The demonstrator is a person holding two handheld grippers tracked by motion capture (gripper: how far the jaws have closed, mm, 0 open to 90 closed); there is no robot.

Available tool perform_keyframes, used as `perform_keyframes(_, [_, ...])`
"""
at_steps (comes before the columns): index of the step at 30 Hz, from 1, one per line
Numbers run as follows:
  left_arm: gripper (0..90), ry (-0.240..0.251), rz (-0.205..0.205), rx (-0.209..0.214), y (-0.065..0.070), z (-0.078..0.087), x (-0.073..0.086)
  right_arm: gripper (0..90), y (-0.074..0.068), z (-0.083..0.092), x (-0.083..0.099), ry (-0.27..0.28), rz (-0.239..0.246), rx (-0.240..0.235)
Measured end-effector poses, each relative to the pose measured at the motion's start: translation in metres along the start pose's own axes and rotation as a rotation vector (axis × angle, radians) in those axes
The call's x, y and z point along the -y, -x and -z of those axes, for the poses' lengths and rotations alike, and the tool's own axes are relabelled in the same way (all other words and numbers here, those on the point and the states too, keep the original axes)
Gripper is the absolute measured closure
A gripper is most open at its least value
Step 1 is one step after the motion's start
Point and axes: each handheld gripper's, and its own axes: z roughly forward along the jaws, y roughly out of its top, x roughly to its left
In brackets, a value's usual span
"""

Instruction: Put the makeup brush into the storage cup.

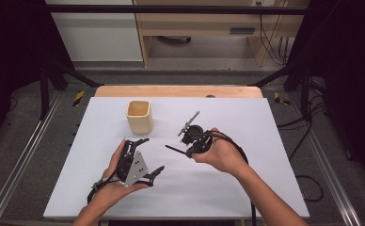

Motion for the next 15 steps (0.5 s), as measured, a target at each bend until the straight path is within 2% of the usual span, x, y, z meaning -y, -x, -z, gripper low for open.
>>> perform_keyframes(5, [2.7, 0.001, -0.043, -0.031, 0.002, -0.004, -0.004, 84.3, 0.000, 0.004, -0.004, -0.009, 0.016, -0.003])
perform_keyframes(9, [2.9, -0.018, -0.102, -0.039, 0.006, -0.009, -0.007, 84.3, -0.001, 0.005, -0.006, -0.014, 0.025, 0.001])
perform_keyframes(12, [3.6, -0.020, -0.117, -0.043, 0.010, -0.012, -0.008, 84.3, -0.002, 0.006, -0.007, -0.020, 0.010, -0.004])
perform_keyframes(15, [4.2, -0.023, -0.135, -0.044, 0.012, -0.015, -0.009, 84.3, -0.002, 0.005, -0.007, -0.015, 0.023, -0.009])
